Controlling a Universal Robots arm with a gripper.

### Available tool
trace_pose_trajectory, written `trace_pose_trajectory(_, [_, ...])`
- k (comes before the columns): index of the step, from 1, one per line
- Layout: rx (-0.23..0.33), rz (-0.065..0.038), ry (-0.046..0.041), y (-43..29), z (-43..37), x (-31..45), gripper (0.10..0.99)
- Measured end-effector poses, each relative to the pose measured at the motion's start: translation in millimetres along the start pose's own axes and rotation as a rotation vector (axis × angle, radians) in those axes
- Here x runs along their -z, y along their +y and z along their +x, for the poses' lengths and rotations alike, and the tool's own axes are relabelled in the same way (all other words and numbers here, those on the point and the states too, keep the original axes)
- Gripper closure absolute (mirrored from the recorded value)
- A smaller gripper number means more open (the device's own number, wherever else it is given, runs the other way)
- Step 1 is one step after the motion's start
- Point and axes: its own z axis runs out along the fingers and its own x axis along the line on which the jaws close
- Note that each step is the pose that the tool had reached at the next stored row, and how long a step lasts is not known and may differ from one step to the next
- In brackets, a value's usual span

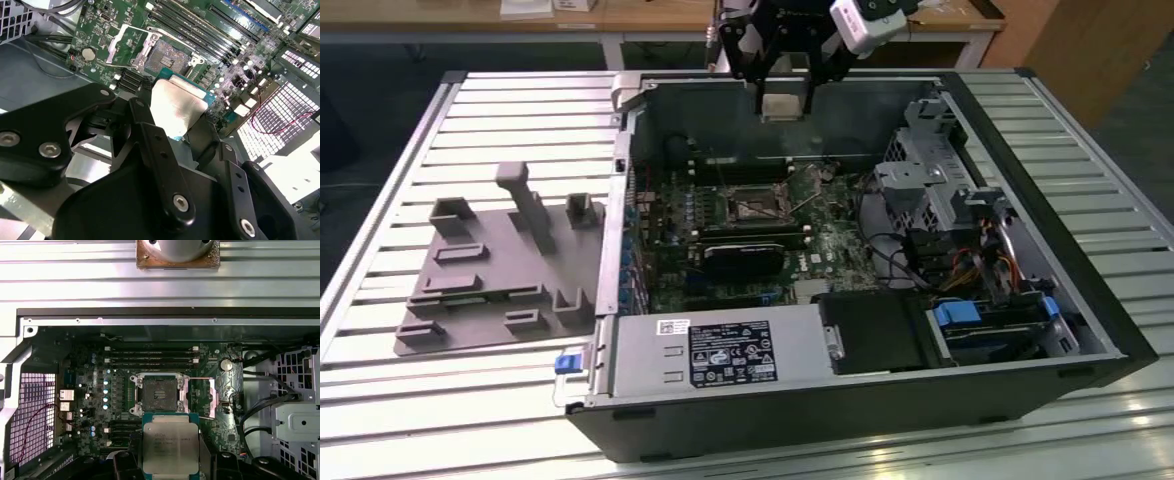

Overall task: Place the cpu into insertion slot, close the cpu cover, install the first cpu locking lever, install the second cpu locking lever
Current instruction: 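Place the cpu into insertion slot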

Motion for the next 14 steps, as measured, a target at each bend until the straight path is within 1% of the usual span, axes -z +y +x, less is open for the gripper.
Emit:
trace_pose_trajectory(5, [0.000, 0.000, -0.0019, -0.4, -0.1, -4.8, 0.549])
trace_pose_trajectory(14, [0.001, 0.000, -0.0070, -1.9, 0.3, -21.1, 0.549])
